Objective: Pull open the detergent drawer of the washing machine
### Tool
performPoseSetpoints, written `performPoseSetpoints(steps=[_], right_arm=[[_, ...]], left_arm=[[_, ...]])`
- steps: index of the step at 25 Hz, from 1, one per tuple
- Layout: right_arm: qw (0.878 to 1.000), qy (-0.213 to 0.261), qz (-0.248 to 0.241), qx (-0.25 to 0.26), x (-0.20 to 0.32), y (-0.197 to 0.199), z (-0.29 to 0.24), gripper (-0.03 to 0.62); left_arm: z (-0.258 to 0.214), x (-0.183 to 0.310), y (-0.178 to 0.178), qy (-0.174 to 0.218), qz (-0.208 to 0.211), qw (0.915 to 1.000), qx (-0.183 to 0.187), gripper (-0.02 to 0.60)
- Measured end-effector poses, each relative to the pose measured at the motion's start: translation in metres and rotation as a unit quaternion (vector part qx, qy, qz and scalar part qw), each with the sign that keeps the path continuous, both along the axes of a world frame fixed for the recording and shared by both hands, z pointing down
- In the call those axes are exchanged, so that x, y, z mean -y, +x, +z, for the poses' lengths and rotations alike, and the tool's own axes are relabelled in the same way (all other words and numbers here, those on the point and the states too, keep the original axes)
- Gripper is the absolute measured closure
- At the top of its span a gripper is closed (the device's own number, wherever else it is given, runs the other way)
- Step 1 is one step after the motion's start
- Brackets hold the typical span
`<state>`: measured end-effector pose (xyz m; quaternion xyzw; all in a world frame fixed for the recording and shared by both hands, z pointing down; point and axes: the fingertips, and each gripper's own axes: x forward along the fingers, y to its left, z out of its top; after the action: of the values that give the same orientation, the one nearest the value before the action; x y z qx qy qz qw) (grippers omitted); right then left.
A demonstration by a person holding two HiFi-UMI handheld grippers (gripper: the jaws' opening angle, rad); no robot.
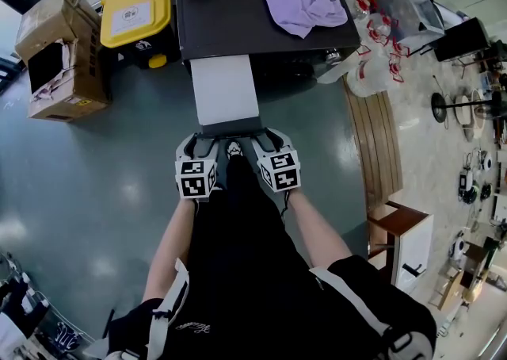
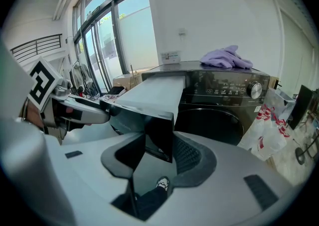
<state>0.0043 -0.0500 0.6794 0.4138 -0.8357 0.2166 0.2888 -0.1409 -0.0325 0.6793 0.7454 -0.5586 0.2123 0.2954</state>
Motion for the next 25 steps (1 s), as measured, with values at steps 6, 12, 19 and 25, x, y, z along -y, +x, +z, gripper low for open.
performPoseSetpoints(steps=[6,12,19,25], right_arm=[[1.000,0.001,0.003,0.002,-0.010,0.001,0.000,0.424],[1.000,0.001,0.005,0.003,-0.016,0.003,0.001,0.424],[1.000,0.000,0.005,0.002,-0.026,0.003,0.004,0.424],[1.000,-0.002,0.009,0.002,-0.031,0.005,0.006,0.424]], left_arm=[[0.000,-0.009,0.001,-0.001,0.002,1.0000,0.001,0.322],[0.001,-0.016,0.003,-0.001,0.002,1.0000,0.003,0.322],[0.003,-0.025,0.003,-0.001,0.002,1.0000,0.003,0.322],[0.005,-0.029,0.005,0.000,0.004,1.0000,0.006,0.322]])
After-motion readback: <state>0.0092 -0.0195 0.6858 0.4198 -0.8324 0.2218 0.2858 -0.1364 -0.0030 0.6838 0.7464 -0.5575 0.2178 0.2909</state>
